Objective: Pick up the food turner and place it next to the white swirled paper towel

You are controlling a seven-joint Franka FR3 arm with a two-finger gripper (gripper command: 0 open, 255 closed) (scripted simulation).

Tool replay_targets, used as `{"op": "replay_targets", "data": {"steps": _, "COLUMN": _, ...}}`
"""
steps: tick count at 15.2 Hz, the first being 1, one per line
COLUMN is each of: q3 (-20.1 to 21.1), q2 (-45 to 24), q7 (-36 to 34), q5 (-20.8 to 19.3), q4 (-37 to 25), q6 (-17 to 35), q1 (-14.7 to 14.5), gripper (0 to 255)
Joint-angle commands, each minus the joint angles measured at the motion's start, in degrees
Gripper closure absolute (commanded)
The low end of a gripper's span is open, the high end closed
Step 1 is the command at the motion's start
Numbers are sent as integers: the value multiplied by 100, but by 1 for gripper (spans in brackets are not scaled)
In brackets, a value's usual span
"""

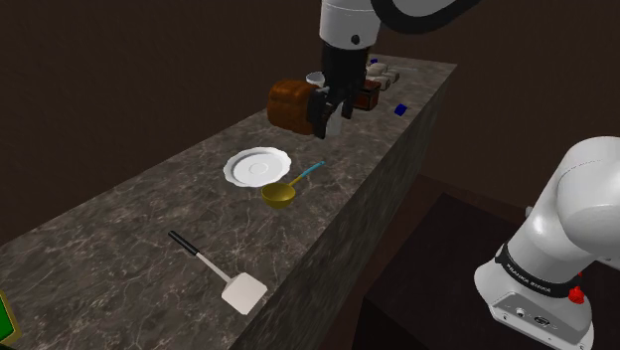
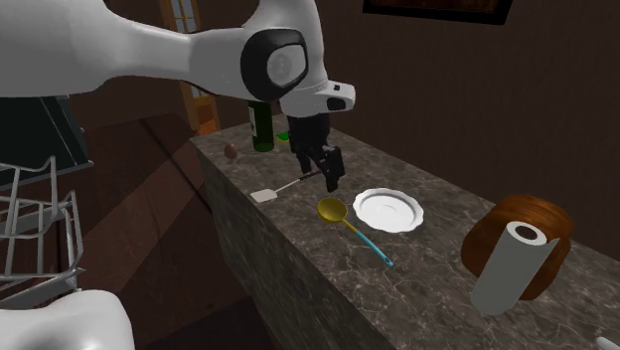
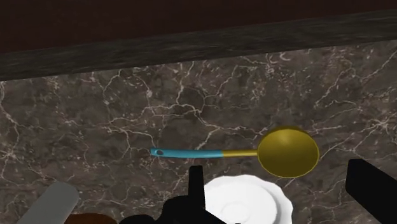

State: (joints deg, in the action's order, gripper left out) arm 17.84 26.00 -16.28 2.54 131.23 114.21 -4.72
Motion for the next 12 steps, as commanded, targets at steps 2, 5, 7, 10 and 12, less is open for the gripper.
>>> {"op": "replay_targets", "data": {"steps": 2, "q3": 272, "q2": -502, "q7": -308, "q5": -34, "q4": -184, "q6": 257, "q1": -30, "gripper": 0}}
{"op": "replay_targets", "data": {"steps": 5, "q3": 559, "q2": -1035, "q7": -665, "q5": -138, "q4": -432, "q6": 469, "q1": -66, "gripper": 0}}
{"op": "replay_targets", "data": {"steps": 7, "q3": 743, "q2": -1412, "q7": -919, "q5": -253, "q4": -629, "q6": 591, "q1": -90, "gripper": 0}}
{"op": "replay_targets", "data": {"steps": 10, "q3": 988, "q2": -2014, "q7": -1325, "q5": -495, "q4": -973, "q6": 739, "q1": -150, "gripper": 0}}
{"op": "replay_targets", "data": {"steps": 12, "q3": 1125, "q2": -2436, "q7": -1607, "q5": -701, "q4": -1235, "q6": 810, "q1": -213, "gripper": 0}}
